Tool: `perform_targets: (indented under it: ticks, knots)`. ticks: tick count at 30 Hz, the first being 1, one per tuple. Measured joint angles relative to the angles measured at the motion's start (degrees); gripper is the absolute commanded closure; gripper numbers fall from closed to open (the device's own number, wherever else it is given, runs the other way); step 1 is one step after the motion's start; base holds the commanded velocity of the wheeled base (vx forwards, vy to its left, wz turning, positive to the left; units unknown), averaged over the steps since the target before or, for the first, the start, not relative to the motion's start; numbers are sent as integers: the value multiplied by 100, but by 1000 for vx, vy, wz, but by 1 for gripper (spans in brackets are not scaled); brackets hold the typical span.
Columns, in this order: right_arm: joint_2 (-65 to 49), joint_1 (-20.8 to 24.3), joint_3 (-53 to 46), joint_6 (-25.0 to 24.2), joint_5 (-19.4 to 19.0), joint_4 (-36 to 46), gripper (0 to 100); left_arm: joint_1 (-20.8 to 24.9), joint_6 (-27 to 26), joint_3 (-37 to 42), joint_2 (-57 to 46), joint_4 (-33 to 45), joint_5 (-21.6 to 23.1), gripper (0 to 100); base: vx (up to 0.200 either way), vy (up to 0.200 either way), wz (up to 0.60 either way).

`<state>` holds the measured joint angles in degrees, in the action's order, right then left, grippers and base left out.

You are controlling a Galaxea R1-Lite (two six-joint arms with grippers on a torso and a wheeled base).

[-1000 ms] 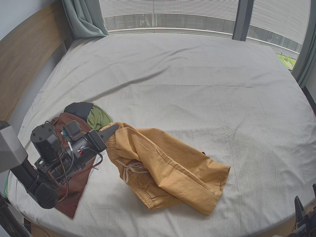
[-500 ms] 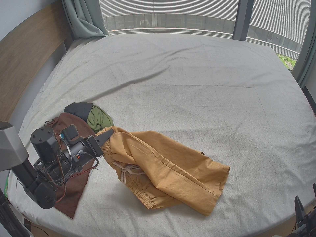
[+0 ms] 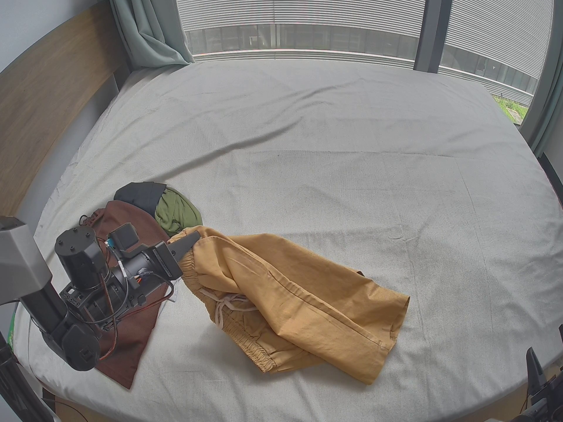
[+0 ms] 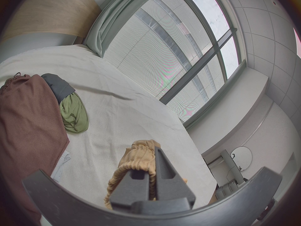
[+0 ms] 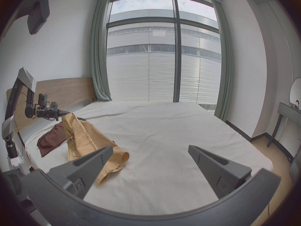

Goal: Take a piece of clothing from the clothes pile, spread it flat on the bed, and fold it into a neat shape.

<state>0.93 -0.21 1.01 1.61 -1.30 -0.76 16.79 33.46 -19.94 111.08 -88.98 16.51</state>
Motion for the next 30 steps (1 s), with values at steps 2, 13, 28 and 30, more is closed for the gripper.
perform_targets:
  ticks: [2, 13, 28, 30]
  knots:
    - [0, 5, 4, 9, -13, -173, 0, -9, -2, 5, -2, 0, 0, 100, 0, 0, 0]
    - [1078, 266, 985, -540, -208, -564, 0, -9, 0, 22, -17, 0, 0, 100, 0, 0, 0]
    - [3484, 740, 1438, -1176, -1251, -617, 0, -11, -7, 22, -4, 0, 7, 100, 0, 0, 0]
    - [3807, 786, 1449, -1187, -1523, -622, 0, -9, -16, 22, -6, 0, 10, 100, 0, 0, 0]
